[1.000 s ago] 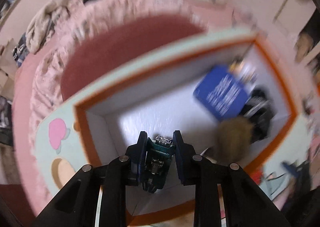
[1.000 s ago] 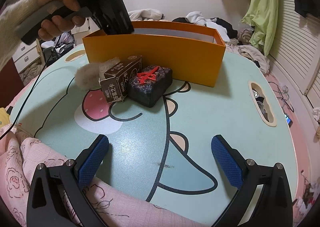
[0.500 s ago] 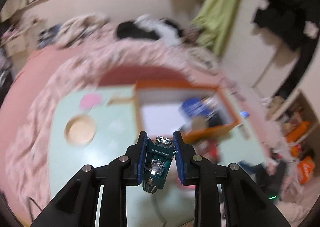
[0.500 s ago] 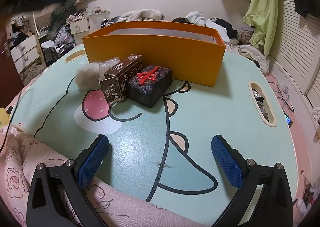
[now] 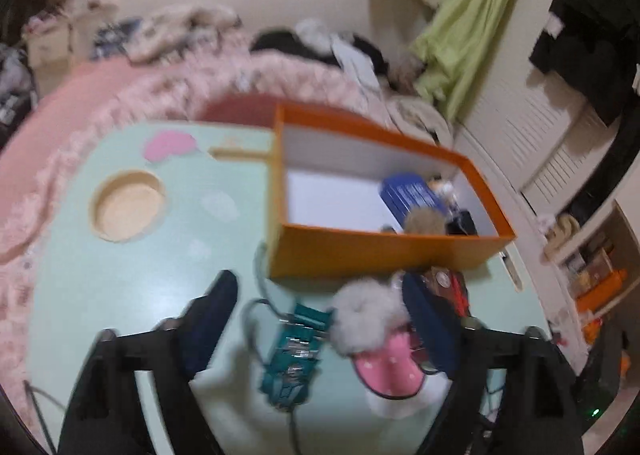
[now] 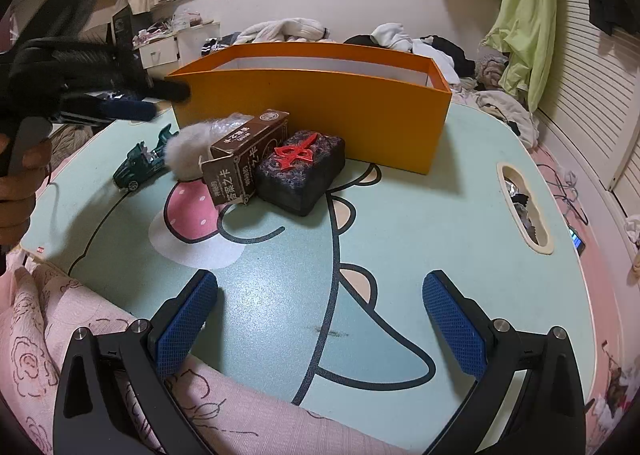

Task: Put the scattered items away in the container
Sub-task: 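Lift the green toy car out and set it on the table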

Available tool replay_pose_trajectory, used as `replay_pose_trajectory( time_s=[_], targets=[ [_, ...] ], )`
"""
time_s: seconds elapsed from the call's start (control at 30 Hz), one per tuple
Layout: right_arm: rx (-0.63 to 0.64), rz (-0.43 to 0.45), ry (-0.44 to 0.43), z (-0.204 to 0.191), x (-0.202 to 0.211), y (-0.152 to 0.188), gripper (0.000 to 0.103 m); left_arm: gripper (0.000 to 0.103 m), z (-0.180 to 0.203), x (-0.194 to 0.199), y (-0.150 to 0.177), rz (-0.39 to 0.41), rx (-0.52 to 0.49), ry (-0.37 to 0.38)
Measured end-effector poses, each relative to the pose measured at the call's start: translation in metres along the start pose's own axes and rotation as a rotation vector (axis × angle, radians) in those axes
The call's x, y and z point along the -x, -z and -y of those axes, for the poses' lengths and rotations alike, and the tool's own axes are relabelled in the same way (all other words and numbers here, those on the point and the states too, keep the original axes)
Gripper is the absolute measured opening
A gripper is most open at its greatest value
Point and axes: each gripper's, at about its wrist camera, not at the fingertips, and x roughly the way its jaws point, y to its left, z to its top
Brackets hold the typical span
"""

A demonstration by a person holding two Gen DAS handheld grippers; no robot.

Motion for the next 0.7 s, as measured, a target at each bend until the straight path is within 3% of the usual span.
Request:
replay_pose_trajectory(
  time_s=[0.13,0.2,0.23,0.33,0.37,0.6,0.67,0.7],
  targets=[
    [0.0,0.0,0.0,0.0,0.0,0.0,0.102,0.085,-0.006,0.025,0.024,0.02,-0.049,-0.041],
    [0.0,-0.001,0.0,0.0,0.0,0.0,0.102,0.093,-0.005,0.035,0.043,0.022,-0.094,-0.062],
    [0.0,-0.001,-0.001,0.0,0.0,0.0,0.102,0.103,-0.004,0.036,0.052,0.016,-0.115,-0.075],
    [0.0,-0.001,0.0,0.0,0.0,0.0,0.102,0.103,0.0,0.011,0.078,-0.077,-0.203,-0.171],
    [0.0,-0.002,0.0,0.0,0.0,0.0,0.102,0.103,0.003,0.005,0.084,-0.032,-0.224,-0.202],
    [0.0,-0.002,0.006,0.0,0.003,-0.001,0.101,0.103,-0.008,-0.038,0.098,-0.04,-0.22,-0.185],
    [-0.008,0.014,-0.011,0.001,0.007,-0.002,0.087,0.103,-0.013,-0.045,0.102,-0.037,-0.22,-0.185],
    [-0.016,0.027,-0.02,0.001,0.011,-0.004,0.071,0.103,-0.016,-0.049,0.104,-0.035,-0.219,-0.185]
  ],
)
